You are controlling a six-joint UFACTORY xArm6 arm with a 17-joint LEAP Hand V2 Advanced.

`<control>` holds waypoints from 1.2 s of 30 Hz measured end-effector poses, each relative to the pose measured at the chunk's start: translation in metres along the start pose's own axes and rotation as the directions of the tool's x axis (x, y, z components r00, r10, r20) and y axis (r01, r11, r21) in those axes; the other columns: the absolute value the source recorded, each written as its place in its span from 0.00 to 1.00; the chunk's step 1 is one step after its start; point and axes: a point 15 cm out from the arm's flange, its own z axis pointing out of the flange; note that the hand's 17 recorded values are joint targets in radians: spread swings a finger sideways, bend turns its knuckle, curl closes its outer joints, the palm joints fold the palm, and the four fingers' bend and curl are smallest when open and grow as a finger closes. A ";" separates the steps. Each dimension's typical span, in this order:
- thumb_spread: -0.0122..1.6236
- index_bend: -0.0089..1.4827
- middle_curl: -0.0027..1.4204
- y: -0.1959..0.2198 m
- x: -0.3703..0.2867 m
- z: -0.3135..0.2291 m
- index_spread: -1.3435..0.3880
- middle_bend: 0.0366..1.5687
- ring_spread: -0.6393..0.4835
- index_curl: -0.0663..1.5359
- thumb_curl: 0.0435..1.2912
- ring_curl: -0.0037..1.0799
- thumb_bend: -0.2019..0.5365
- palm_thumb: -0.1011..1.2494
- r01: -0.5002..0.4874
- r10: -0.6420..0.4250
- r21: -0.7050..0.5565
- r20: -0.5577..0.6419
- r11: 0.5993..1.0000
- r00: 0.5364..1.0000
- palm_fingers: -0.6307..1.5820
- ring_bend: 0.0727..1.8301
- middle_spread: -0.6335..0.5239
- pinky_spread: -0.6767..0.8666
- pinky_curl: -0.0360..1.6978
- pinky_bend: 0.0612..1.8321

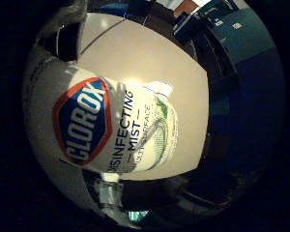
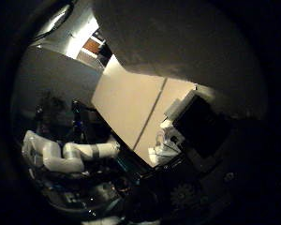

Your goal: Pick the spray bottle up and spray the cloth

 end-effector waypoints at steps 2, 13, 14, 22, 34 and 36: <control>0.50 0.78 0.67 -0.008 -0.017 0.001 0.65 0.81 0.32 0.55 0.63 0.90 0.25 0.86 -0.015 0.013 0.030 0.058 0.999 0.998 0.78 0.69 0.39 0.31 0.77 0.59; 0.48 0.78 0.67 -0.043 -0.068 0.010 0.65 0.81 0.33 0.55 0.64 0.89 0.25 0.86 -0.078 0.032 0.143 0.303 0.987 0.952 0.78 0.69 0.39 0.32 0.77 0.59; 0.48 0.78 0.66 -0.045 -0.072 0.011 0.65 0.81 0.33 0.55 0.64 0.89 0.25 0.86 -0.089 0.035 0.150 0.330 0.985 0.943 0.78 0.69 0.39 0.32 0.77 0.59; 0.46 0.78 0.66 -0.062 -0.096 0.021 0.64 0.82 0.33 0.55 0.65 0.89 0.25 0.86 -0.129 -0.001 0.219 0.509 0.967 0.861 0.78 0.69 0.40 0.32 0.77 0.59; 0.40 0.78 0.65 -0.062 -0.091 0.036 0.64 0.83 0.33 0.55 0.67 0.89 0.24 0.84 -0.164 -0.110 0.325 0.679 0.931 0.726 0.78 0.69 0.41 0.32 0.77 0.59; 0.39 0.78 0.65 -0.063 -0.081 0.038 0.64 0.84 0.33 0.55 0.68 0.89 0.24 0.84 -0.199 -0.102 0.327 0.712 0.924 0.695 0.78 0.69 0.41 0.32 0.77 0.59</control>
